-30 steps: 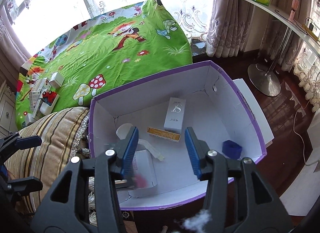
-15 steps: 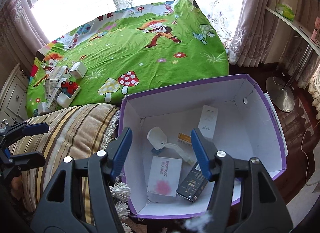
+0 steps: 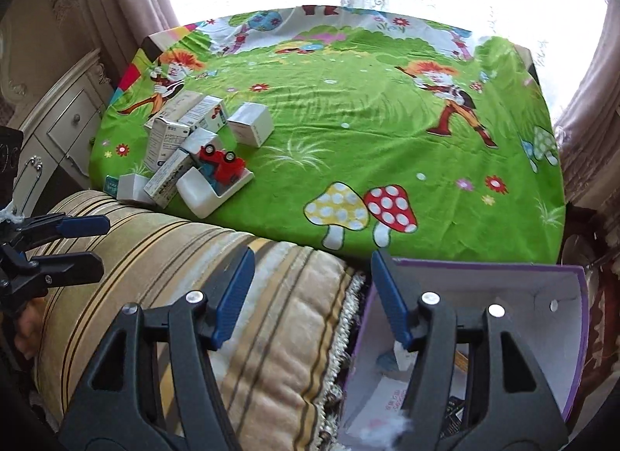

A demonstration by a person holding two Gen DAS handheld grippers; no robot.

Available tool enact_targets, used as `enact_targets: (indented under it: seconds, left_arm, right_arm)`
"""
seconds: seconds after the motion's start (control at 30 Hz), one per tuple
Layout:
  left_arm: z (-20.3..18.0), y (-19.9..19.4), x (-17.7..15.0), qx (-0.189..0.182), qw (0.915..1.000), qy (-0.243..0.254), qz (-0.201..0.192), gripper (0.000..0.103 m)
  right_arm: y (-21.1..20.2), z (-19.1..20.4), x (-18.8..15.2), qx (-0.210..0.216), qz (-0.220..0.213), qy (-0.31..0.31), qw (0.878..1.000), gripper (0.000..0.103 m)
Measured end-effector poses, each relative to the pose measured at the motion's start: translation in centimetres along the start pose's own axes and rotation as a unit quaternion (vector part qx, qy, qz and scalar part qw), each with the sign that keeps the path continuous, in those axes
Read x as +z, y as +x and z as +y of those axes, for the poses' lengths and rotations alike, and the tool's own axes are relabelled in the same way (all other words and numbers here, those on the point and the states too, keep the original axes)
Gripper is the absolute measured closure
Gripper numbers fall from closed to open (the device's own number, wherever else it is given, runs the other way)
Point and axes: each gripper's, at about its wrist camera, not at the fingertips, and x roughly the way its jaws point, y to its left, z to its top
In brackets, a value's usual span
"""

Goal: Organize rigid objects
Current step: 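Move the right gripper back over the red toy car on the cushion, then grasp the red toy car with the right gripper and turn it upright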

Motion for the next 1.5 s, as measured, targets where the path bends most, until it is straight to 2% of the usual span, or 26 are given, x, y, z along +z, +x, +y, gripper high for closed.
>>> enact_targets:
  seconds: [0.23, 0.6, 0.83, 0.93, 1.07, 1.1, 1.33, 1.5]
  left_arm:
    - [3.2, -1.1, 0.5, 0.016, 0.9991, -0.036, -0.017, 0.012]
    - [4.9, -0.8, 0.4, 0.003, 0.9982, -0.059, -0.012, 0.012]
    - [5.1, -0.8, 0.3, 0.002, 0.9981, -0.061, -0.010, 0.012]
    - [4.8, -0.5, 0.4, 0.004, 0.9985, -0.054, -0.005, 0.012]
    - [4.5, -0.1, 0.4, 0.007, 0.9989, -0.047, -0.001, 0.012]
    - [4.4, -0.1, 0.4, 0.008, 0.9989, -0.046, -0.001, 0.012]
    - [4.0, 0.2, 0.5, 0.011, 0.9991, -0.040, 0.003, 0.012]
    - [2.9, 0.7, 1.3, 0.023, 0.9997, 0.001, 0.008, 0.012]
  right_arm:
    - [4.5, 4.9, 3.7, 0.041, 0.021, -0.099, 0.994, 0.037]
    - [11.3, 8.5, 7.8, 0.077, 0.050, -0.144, 0.985, 0.037]
    - [14.2, 7.0, 8.5, 0.085, 0.084, -0.103, 0.987, 0.037]
    - [14.2, 5.4, 8.6, 0.088, 0.084, -0.059, 0.991, 0.046]
    - [14.0, 3.1, 8.5, 0.104, 0.083, -0.005, 0.991, 0.050]
    - [14.1, 2.5, 8.5, 0.105, 0.088, 0.011, 0.991, 0.058]
    - [13.2, -2.3, 7.5, 0.105, 0.083, 0.107, 0.985, 0.058]
    - [12.9, -5.3, 7.0, 0.111, 0.077, 0.162, 0.978, 0.058]
